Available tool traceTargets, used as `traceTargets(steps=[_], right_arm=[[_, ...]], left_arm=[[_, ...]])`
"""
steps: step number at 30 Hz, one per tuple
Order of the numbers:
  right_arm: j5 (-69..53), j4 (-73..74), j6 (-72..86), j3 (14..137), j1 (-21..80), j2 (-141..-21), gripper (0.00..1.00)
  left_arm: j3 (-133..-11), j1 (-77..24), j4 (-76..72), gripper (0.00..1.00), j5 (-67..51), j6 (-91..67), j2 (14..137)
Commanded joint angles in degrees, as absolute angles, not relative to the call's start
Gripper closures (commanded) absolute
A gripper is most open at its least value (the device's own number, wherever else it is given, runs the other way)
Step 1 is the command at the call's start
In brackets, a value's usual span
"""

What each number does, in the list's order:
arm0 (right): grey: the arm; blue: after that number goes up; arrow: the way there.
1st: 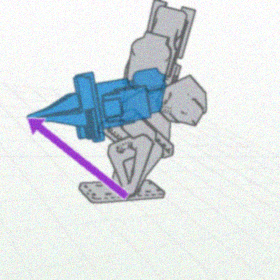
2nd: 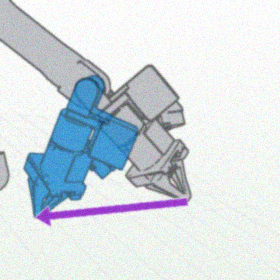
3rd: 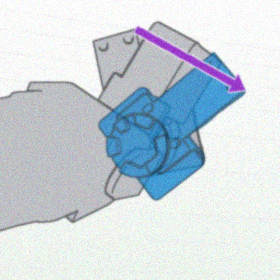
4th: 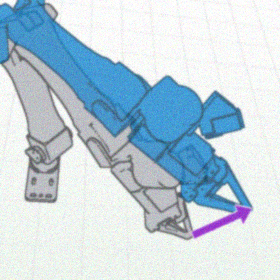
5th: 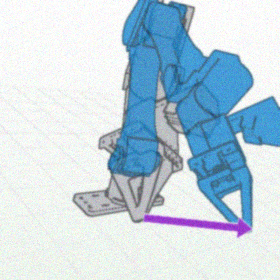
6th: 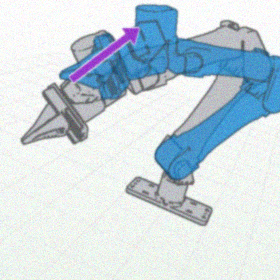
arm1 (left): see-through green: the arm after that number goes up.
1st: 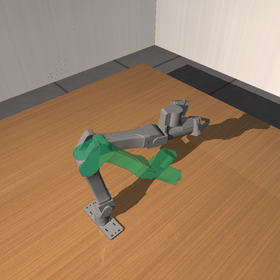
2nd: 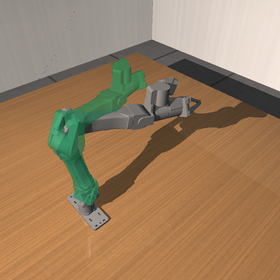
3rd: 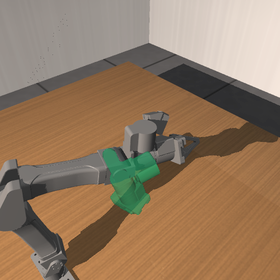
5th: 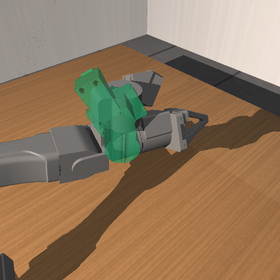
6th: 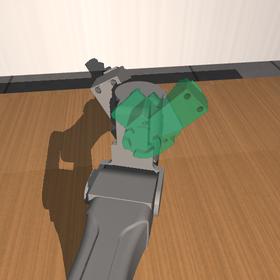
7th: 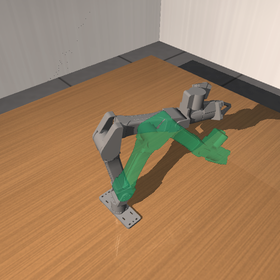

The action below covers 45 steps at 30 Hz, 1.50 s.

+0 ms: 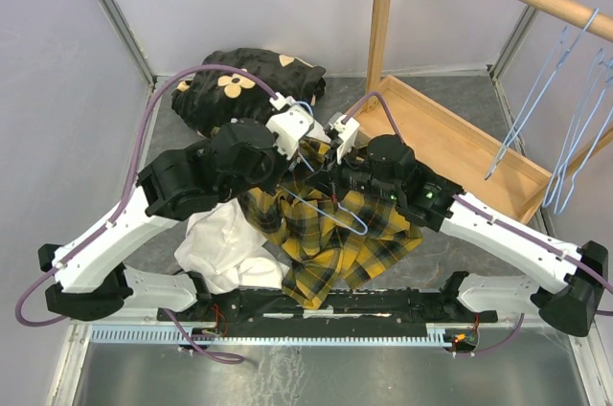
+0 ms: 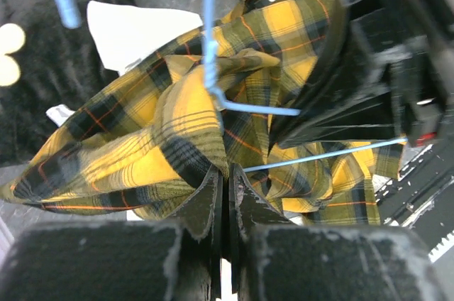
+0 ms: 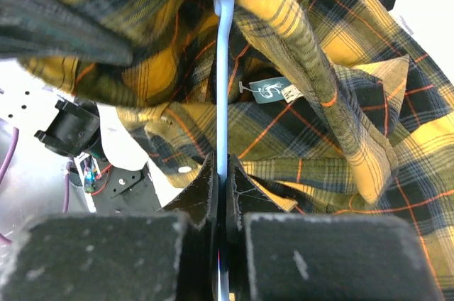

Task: Place the shirt on the hanger
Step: Hang the shirt on the hanger.

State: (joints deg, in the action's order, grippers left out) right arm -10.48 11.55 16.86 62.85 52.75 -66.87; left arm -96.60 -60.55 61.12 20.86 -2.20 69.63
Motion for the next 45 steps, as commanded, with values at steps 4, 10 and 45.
traceTargets(steps=[4,10,45], right_arm=[[-1.7,-4.0,21.5,59.3,52.6,-66.3,1.0],[13.0,-7.8,21.9,55.5,52.5,-58.6,1.0],[-2.7,-7.7,17.2,49.9,52.4,-57.1,1.0]], left_arm=[[-98.1,-65.6,56.9,0.97,21.3,-7.4,71.3],[-96.3,-66.0,55.4,0.97,26.6,-10.2,67.2],[-109.0,-67.2,52.2,0.97,26.8,-10.3,76.6]])
